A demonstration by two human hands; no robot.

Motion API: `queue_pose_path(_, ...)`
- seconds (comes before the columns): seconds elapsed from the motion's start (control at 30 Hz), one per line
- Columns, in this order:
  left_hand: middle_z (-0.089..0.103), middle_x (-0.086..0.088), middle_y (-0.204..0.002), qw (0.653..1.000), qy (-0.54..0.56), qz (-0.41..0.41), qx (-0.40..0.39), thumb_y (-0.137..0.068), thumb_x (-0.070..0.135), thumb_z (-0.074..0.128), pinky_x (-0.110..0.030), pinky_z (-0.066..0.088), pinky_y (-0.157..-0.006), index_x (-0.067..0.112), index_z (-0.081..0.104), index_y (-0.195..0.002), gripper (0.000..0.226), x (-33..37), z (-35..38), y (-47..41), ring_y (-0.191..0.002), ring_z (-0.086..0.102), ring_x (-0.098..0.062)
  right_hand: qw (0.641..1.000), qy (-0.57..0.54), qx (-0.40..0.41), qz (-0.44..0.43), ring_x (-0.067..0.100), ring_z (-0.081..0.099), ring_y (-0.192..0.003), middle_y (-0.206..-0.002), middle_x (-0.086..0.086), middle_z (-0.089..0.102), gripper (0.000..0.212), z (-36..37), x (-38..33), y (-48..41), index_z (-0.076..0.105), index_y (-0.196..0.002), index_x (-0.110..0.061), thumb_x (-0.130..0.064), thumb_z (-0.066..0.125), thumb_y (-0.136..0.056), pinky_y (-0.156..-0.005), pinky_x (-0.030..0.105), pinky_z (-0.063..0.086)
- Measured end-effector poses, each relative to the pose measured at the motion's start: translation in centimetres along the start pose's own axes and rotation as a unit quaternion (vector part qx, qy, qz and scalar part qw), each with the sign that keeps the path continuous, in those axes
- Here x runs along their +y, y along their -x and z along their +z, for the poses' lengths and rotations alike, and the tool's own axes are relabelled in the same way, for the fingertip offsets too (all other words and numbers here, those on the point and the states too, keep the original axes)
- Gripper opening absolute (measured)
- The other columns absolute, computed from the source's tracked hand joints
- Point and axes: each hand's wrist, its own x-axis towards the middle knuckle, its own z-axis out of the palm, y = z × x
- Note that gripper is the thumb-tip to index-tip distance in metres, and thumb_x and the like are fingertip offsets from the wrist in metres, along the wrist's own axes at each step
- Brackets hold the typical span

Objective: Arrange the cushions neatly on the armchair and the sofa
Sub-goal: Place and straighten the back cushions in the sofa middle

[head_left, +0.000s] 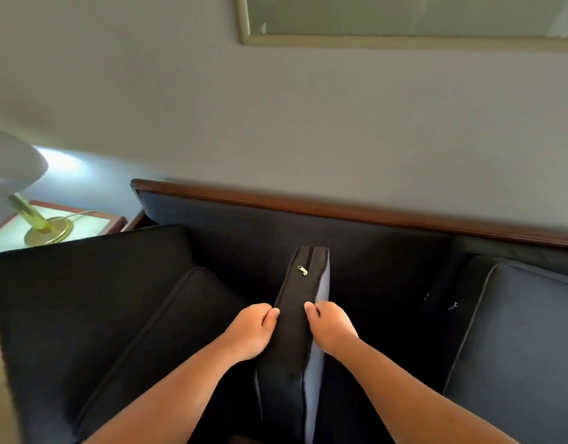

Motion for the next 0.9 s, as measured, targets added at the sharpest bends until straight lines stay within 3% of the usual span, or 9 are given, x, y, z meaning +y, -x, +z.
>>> queue_pose_path(0.17, 0.057, 0.0, -0.071, 0.998, 0.002, -0.03, 0.055, -0.106, 0.033, 0.044, -0.022, 0.037, -0.06, 0.012, 0.051, -0.071, 0.041, -6.3, -4.3, 2.5, -0.067, 0.055, -0.015, 0.998, -0.019, -0.022, -0.048, 0.01, 0.049, -0.06, -0.068, -0.001, 0.053, 0.044, 5.7, -6.2, -1.3, 0.053, -0.072, -0.015, -0.038, 0.042, -0.107, -0.055, 0.028, 0.04)
queue_pose_path(0.27, 0.057, 0.001, -0.071, 0.996, -0.028, -0.044, 0.075, -0.106, 0.036, 0.044, -0.027, 0.042, -0.064, 0.011, 0.051, -0.074, 0.041, -10.1, -8.0, 3.3, -0.068, 0.056, -0.015, 0.997, -0.02, -0.042, -0.065, 0.01, 0.045, -0.058, -0.064, -0.002, 0.048, 0.045, 8.7, -9.5, -1.2, 0.046, -0.066, -0.017, -0.036, 0.044, -0.107, -0.056, 0.027, 0.038)
queue_pose_path(0.33, 0.059, 0.002, -0.074, 0.995, -0.07, -0.048, 0.048, -0.106, 0.039, 0.044, -0.034, 0.045, -0.068, 0.013, 0.053, -0.078, 0.039, -12.2, -9.9, 3.8, -0.069, 0.057, -0.013, 0.995, -0.005, -0.074, -0.068, 0.009, 0.044, -0.059, -0.066, -0.002, 0.048, 0.043, 10.6, -10.9, -0.9, 0.044, -0.066, -0.021, -0.036, 0.043, -0.106, -0.062, 0.028, 0.039)
queue_pose_path(0.47, 0.057, 0.005, -0.074, 0.99, -0.11, -0.085, -0.009, -0.106, 0.039, 0.042, -0.031, 0.039, -0.063, 0.021, 0.048, -0.075, 0.037, -15.9, -8.8, 5.3, -0.069, 0.057, -0.013, 0.979, 0.093, -0.166, -0.067, 0.017, 0.053, -0.072, -0.073, -0.002, 0.051, 0.04, 13.8, -11.1, -0.3, 0.046, -0.07, -0.023, -0.042, 0.039, -0.106, -0.078, 0.036, 0.047)
queue_pose_path(0.57, 0.058, 0.006, -0.078, 0.984, -0.1, -0.144, 0.012, -0.106, 0.038, 0.041, -0.033, 0.045, -0.069, 0.023, 0.048, -0.078, 0.033, -18.3, -7.6, 6.6, -0.074, 0.059, -0.013, 0.951, 0.193, -0.229, -0.076, 0.022, 0.055, -0.089, -0.077, -0.003, 0.048, 0.037, 15.3, -11.3, -0.3, 0.049, -0.077, -0.026, -0.046, 0.037, -0.105, -0.091, 0.042, 0.044)
queue_pose_path(0.67, 0.059, 0.004, -0.103, 0.975, -0.068, -0.202, 0.06, -0.105, 0.04, 0.042, -0.035, 0.049, -0.082, 0.022, 0.051, -0.101, 0.021, -18.6, -7.7, 6.6, -0.092, 0.061, -0.015, 0.942, 0.208, -0.252, -0.08, 0.024, 0.057, -0.099, -0.095, 0.001, 0.061, 0.037, 16.0, -11.2, -0.5, 0.062, -0.103, -0.02, -0.051, 0.041, -0.103, -0.097, 0.045, 0.039)
queue_pose_path(0.77, 0.044, -0.006, -0.146, 0.963, -0.086, -0.246, 0.062, -0.103, 0.055, 0.039, -0.044, 0.04, -0.105, 0.017, 0.035, -0.149, 0.06, -17.9, -7.0, 5.4, -0.134, 0.046, -0.029, 0.95, 0.193, -0.239, -0.058, 0.03, 0.062, -0.109, -0.11, 0.006, 0.065, 0.027, 15.5, -9.8, -1.1, 0.062, -0.109, -0.02, -0.043, 0.052, -0.099, -0.094, 0.042, 0.047)
queue_pose_path(0.83, 0.026, -0.01, -0.163, 0.956, -0.129, -0.258, 0.048, -0.101, 0.062, 0.035, -0.049, 0.031, -0.115, 0.02, 0.018, -0.16, 0.074, -17.0, -6.5, 4.4, -0.147, 0.03, -0.032, 0.959, 0.156, -0.236, -0.037, 0.027, 0.063, -0.106, -0.105, 0.001, 0.062, 0.019, 14.4, -8.2, -1.3, 0.059, -0.104, -0.024, -0.042, 0.057, -0.097, -0.091, 0.039, 0.05)
queue_pose_path(0.9, 0.018, -0.01, -0.167, 0.955, -0.146, -0.257, 0.025, -0.101, 0.062, 0.035, -0.049, 0.027, -0.118, 0.021, 0.013, -0.161, 0.076, -16.8, -6.1, 3.5, -0.151, 0.023, -0.031, 0.962, 0.148, -0.229, -0.023, 0.027, 0.063, -0.105, -0.104, 0.001, 0.062, 0.021, 13.1, -7.0, -1.5, 0.062, -0.109, -0.021, -0.037, 0.058, -0.098, -0.089, 0.038, 0.05)
